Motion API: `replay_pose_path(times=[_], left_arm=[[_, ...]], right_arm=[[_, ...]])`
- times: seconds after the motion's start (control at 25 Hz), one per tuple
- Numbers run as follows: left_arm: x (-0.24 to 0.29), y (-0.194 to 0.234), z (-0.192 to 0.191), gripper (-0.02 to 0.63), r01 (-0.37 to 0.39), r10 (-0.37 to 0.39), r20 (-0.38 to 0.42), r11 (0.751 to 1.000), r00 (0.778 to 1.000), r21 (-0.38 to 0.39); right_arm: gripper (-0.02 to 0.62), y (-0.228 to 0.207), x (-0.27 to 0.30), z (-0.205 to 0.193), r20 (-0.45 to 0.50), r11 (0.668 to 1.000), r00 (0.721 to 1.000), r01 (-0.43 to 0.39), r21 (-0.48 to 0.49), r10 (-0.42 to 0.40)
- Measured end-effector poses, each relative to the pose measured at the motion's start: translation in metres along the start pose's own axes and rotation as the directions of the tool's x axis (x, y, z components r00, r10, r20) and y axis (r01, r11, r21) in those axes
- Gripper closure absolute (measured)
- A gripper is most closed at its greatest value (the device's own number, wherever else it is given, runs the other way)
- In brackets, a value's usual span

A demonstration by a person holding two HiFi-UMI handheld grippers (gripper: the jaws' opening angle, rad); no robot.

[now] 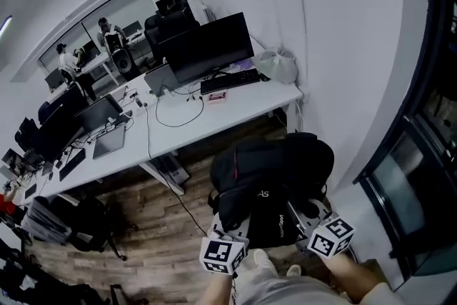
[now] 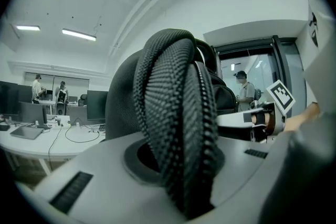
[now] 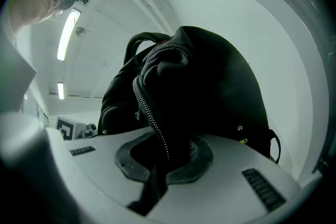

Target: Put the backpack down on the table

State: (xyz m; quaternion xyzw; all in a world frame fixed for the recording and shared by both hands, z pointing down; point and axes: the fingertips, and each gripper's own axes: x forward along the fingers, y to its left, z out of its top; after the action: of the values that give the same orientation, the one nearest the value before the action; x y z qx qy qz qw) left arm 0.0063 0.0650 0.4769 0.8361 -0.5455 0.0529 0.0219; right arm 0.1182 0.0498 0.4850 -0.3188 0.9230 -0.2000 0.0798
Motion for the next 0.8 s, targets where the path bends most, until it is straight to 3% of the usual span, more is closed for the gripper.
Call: replay_pose_path(times=[0.8], left_arm=[[0.06, 0.126, 0.001, 0.555, 0.105, -0.105, 0.01, 0.994, 0.994, -0.021]], right_arm=[[0.572, -0.021, 0.133, 0.004, 0.009, 0.997, 0.997, 0.079, -0.005, -0.079]])
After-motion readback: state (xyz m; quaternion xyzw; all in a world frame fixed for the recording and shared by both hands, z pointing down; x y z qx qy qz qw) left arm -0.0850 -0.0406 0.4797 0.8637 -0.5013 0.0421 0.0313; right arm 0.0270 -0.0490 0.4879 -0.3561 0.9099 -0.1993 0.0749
